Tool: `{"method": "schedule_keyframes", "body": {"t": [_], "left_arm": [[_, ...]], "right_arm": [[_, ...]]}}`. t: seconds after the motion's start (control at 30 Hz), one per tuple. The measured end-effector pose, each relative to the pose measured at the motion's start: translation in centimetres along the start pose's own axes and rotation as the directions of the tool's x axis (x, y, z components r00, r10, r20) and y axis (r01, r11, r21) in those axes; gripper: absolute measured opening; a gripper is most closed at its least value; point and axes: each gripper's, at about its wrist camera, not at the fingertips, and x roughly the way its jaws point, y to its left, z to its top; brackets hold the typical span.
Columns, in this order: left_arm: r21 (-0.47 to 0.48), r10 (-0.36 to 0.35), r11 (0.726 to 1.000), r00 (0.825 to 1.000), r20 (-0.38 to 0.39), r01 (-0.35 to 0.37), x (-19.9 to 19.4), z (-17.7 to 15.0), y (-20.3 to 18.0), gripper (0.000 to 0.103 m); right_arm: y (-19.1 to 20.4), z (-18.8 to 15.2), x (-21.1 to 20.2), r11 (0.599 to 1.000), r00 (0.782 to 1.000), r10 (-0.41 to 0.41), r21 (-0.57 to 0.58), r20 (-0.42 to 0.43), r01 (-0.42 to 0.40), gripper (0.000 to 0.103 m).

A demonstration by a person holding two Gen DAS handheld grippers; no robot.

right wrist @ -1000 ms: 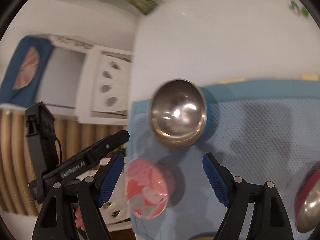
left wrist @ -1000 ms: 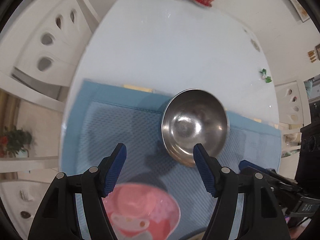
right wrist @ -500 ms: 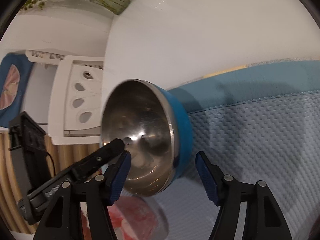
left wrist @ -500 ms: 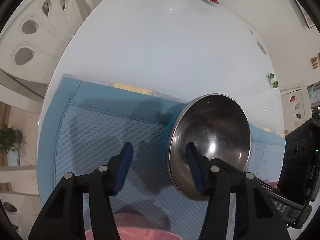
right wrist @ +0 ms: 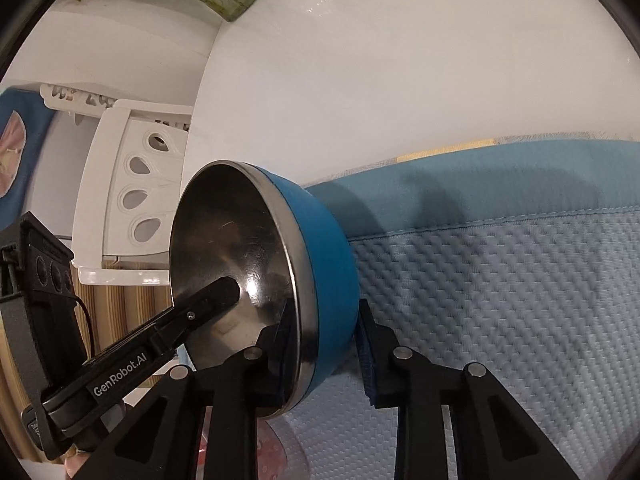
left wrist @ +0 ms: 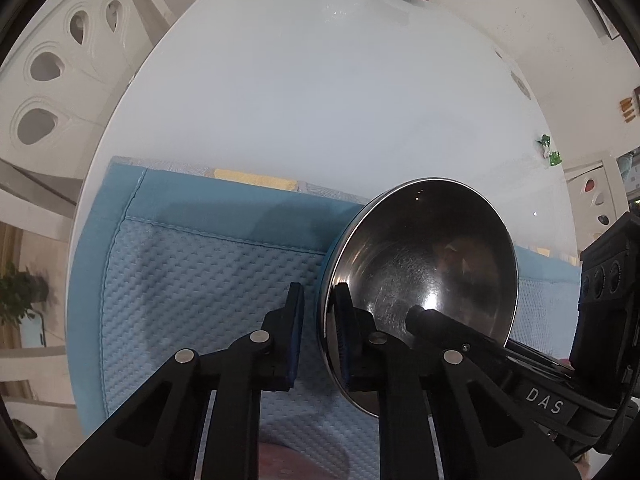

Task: Organize plates and bowls
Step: 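Lift the blue steel bowl with both grippers over the pink bowl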

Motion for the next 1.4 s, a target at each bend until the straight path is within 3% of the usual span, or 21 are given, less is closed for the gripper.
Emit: {"method": "schedule_keyframes", "body": {"t": [0.37, 0.9, 1.4], "left_arm": [[-0.021, -0.009, 1.0, 1.0, 0.01, 0.009, -1.1, -0.1, -0.1, 0.012], [-0.128, -0.019, 0.991, 0.995, 0.093, 0.031, -5.2, -0.8, 1.8, 0.012], [-0.15, -0.011, 0.988, 0.989, 0.144, 0.033, -9.2, -2.4, 2.6, 0.012]], "right_arm": [[1.1, -0.2, -0.5, 1.0, 1.0, 0.013, -0.005, -0.006, -0.013, 0.024], [4.7, -1.0, -2.1, 0.998, 1.0, 0.022, -0.066, -0.01, -0.022, 0.024], [8.5, -2.2, -4.2, 0.992, 0.999, 0.04, -0.116, -0.01, -0.041, 0.025]]}}
